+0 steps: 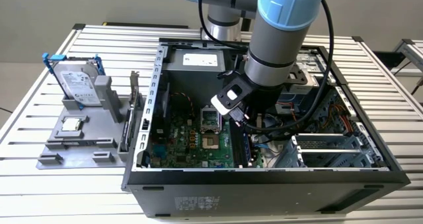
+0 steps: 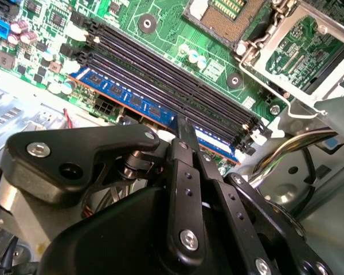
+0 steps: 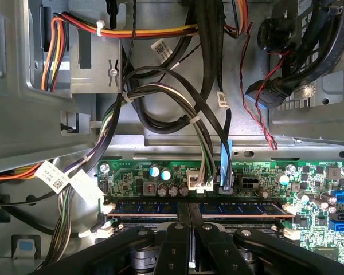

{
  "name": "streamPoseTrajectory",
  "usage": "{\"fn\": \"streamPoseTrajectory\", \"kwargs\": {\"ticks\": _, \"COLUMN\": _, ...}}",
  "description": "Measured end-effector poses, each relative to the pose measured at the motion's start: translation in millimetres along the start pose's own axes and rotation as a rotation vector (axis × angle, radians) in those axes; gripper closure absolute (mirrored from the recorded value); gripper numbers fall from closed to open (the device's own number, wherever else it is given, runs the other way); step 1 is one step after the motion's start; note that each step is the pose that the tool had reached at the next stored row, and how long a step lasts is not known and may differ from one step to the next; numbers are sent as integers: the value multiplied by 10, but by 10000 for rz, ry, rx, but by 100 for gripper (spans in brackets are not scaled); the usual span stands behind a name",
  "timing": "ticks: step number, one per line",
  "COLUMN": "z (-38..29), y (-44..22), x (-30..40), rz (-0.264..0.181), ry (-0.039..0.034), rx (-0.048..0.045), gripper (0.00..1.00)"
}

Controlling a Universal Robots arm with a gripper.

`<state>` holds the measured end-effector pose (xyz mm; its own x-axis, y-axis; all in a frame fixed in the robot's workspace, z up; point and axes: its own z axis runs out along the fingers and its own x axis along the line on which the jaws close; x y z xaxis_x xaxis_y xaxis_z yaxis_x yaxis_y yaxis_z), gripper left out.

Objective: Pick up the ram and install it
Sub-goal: 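Press down the ram until it locks into place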

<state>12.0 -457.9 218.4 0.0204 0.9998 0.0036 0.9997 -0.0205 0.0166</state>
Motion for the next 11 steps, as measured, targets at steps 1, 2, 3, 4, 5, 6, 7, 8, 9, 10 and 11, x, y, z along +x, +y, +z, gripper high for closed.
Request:
{"fn": "streamPoseTrajectory", "kwargs": {"ticks": 1, "z": 0, "y": 0, "x": 0, "rz": 0, "ry": 0, "rx": 0, "gripper": 100}}
{"fn": "streamPoseTrajectory", "kwargs": {"ticks": 2, "z": 1, "y": 0, "x": 0, "rz": 0, "ry": 0, "rx": 0, "gripper": 100}}
{"fn": "streamPoseTrajectory", "kwargs": {"ticks": 3, "z": 2, "y": 0, "x": 0, "rz": 0, "ry": 2, "rx": -1, "gripper": 100}}
{"fn": "streamPoseTrajectory", "kwargs": {"ticks": 4, "z": 2, "y": 0, "x": 0, "rz": 0, "ry": 3, "rx": -1, "gripper": 100}}
{"fn": "streamPoseTrajectory", "kwargs": {"ticks": 5, "z": 3, "y": 0, "x": 0, "rz": 0, "ry": 3, "rx": -1, "gripper": 100}}
{"fn": "streamPoseTrajectory", "kwargs": {"ticks": 6, "z": 2, "y": 0, "x": 0, "rz": 0, "ry": 2, "rx": 0, "gripper": 100}}
{"fn": "streamPoseTrajectory", "kwargs": {"ticks": 7, "z": 3, "y": 0, "x": 0, "rz": 1, "ry": 2, "rx": 0, "gripper": 100}}
{"fn": "streamPoseTrajectory", "kwargs": {"ticks": 8, "z": 5, "y": 0, "x": 0, "rz": 0, "ry": 3, "rx": 0, "gripper": 100}}
{"fn": "streamPoseTrajectory", "kwargs": {"ticks": 9, "z": 9, "y": 0, "x": 0, "rz": 0, "ry": 5, "rx": 0, "gripper": 100}}
{"fn": "streamPoseTrajectory", "kwargs": {"ticks": 10, "z": 10, "y": 0, "x": 0, "rz": 0, "ry": 6, "rx": 0, "gripper": 100}}
{"fn": "streamPoseTrajectory", "kwargs": {"ticks": 11, "z": 10, "y": 0, "x": 0, "rz": 1, "ry": 6, "rx": 0, "gripper": 100}}
